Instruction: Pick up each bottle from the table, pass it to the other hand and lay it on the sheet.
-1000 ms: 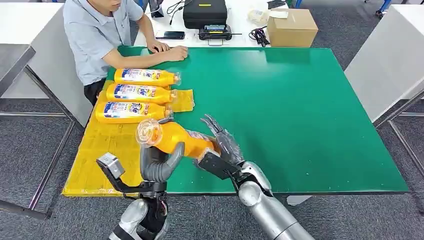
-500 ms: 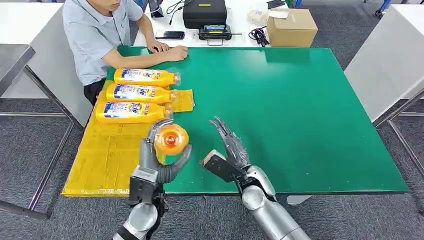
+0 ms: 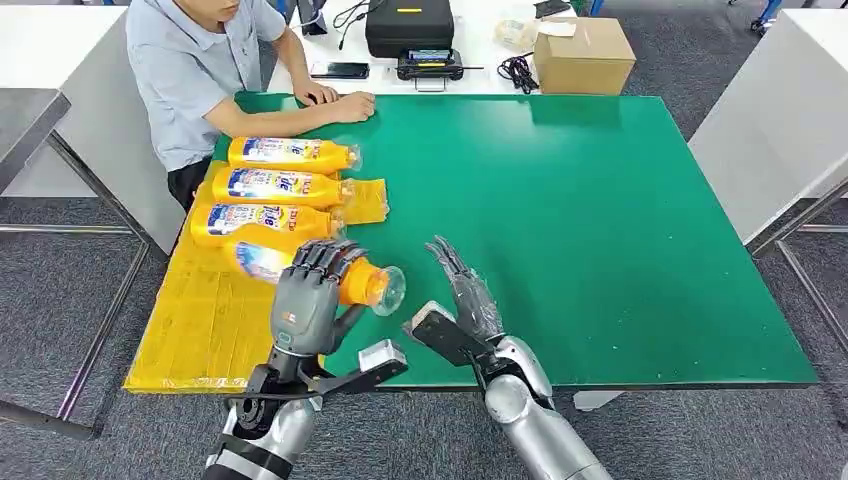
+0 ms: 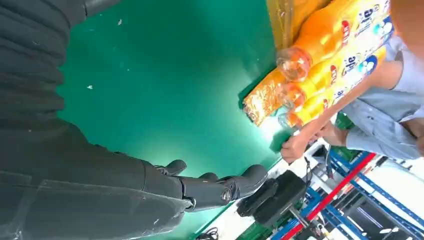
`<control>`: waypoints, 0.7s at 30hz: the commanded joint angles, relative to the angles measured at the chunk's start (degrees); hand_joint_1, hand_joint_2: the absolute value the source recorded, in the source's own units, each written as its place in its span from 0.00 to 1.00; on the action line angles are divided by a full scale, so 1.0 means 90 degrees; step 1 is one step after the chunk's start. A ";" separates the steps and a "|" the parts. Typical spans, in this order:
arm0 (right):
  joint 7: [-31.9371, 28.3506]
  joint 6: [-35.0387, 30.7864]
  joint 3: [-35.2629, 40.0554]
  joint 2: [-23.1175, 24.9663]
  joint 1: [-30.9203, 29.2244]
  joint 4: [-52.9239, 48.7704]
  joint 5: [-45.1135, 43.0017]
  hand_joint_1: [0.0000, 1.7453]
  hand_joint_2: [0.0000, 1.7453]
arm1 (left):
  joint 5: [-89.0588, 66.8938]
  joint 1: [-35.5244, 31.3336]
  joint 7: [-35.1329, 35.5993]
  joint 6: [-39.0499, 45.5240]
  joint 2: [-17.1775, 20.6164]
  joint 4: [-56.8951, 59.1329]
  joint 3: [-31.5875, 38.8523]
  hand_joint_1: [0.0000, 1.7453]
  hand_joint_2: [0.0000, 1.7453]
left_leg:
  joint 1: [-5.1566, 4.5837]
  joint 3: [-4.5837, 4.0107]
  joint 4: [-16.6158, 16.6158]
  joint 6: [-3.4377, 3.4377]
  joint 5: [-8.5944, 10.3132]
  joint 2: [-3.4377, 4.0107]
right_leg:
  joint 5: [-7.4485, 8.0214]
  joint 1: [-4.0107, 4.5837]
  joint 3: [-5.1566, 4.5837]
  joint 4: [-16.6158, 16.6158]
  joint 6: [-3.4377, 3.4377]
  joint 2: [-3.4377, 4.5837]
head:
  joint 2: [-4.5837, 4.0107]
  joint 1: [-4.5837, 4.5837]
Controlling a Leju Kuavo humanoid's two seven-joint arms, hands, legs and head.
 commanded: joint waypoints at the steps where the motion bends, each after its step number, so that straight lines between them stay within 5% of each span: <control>1: -0.0084 0.0141 -0.0409 0.0084 -0.0014 0.0242 0.0001 0.00 1.00 | -0.1047 -0.0736 0.1420 -0.0010 0.0717 0.1239 -0.0018 1.00 1.00 | 0.0011 0.0032 -0.0009 -0.0017 -0.0005 -0.0001 | -0.0006 0.0012 0.0034 -0.0009 -0.0020 -0.0005 | 0.0000 0.0002; 7: -0.0123 0.0151 -0.0655 0.0098 0.0136 0.0148 -0.0030 0.00 1.00 | -0.1397 -0.1254 0.2572 -0.0904 0.1154 0.2125 -0.0786 1.00 1.00 | 0.0007 0.0023 -0.0009 -0.0012 0.0000 -0.0013 | -0.0006 0.0006 0.0027 -0.0007 -0.0013 -0.0015 | 0.0000 0.0002; 21: -0.0159 0.0224 -0.0863 0.0123 0.0273 0.0066 -0.0014 0.00 1.00 | -0.0312 -0.1493 0.2045 -0.1623 0.1001 0.2518 -0.0744 1.00 1.00 | 0.0006 0.0010 -0.0001 -0.0010 -0.0001 -0.0004 | -0.0004 0.0005 0.0012 0.0000 -0.0011 -0.0005 | 0.0000 0.0000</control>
